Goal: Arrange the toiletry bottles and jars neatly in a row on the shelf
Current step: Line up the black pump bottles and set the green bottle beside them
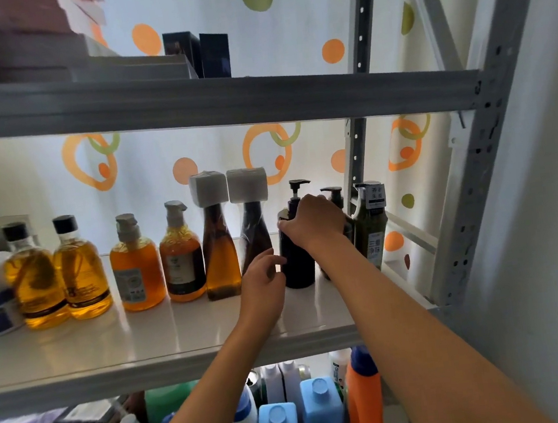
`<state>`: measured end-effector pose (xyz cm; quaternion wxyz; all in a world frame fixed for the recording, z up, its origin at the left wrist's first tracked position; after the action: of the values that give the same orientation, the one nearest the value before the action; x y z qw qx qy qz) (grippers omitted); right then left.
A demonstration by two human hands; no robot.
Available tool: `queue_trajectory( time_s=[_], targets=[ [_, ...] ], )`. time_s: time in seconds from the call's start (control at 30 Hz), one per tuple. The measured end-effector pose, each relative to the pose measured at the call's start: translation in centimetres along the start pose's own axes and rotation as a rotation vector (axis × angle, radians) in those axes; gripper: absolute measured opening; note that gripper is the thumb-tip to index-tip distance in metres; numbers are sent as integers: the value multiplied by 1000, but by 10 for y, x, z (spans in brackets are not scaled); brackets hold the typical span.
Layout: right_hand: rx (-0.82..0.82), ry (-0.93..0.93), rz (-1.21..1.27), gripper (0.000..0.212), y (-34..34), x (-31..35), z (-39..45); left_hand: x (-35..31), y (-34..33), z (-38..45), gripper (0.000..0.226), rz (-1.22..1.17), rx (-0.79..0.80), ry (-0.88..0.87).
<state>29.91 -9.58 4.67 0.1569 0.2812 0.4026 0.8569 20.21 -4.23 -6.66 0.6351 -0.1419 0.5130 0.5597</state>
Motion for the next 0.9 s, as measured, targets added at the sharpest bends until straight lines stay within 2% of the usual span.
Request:
queue_trajectory(
  time_s=[0.13, 0.2, 0.27, 0.4, 0.47, 0.63, 0.77, 0.83, 0.9],
  targets=[
    [227, 23, 112, 26, 4, -7, 0, -3, -3, 1, 43, -38, 11, 27],
    [284, 25, 155, 19, 1, -9, -2, -5, -6, 3, 49, 5, 2, 9],
    [270, -2, 201, 19, -4, -8, -2, -9, -10, 4, 53, 52, -18, -23],
    [29, -96, 157, 59, -7, -3, -6, -17, -11, -2, 55, 2, -9, -37],
    [-31, -82, 69, 64, -9, 1, -9, -19, -11, -5, 51, -1, 33, -62],
    [7, -36, 25, 50, -4, 1, -3, -10, -6, 2, 38, 78, 20, -101],
    [136, -102, 174, 20, 1, 2, 5, -16, -1, 2, 33, 56, -76, -48],
    [158, -127, 213, 24, -3, 1, 5, -20, -3, 2, 32, 22, -98, -8],
    [81, -137, 185, 34, -4, 1, 2, -20, -9, 4, 34, -10, -86, 9]
  ],
)
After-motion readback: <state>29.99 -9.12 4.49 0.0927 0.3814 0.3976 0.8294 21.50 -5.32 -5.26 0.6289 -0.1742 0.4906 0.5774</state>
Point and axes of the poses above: each hand's wrist, its own z-axis towards the middle knuckle, its own y-axis out of the back of the hand, x = y × z, the point moved 3 cm from there along z, towards the middle knuckle, and after that the axes turned 6 degrees about z, right-handed, at the moved point
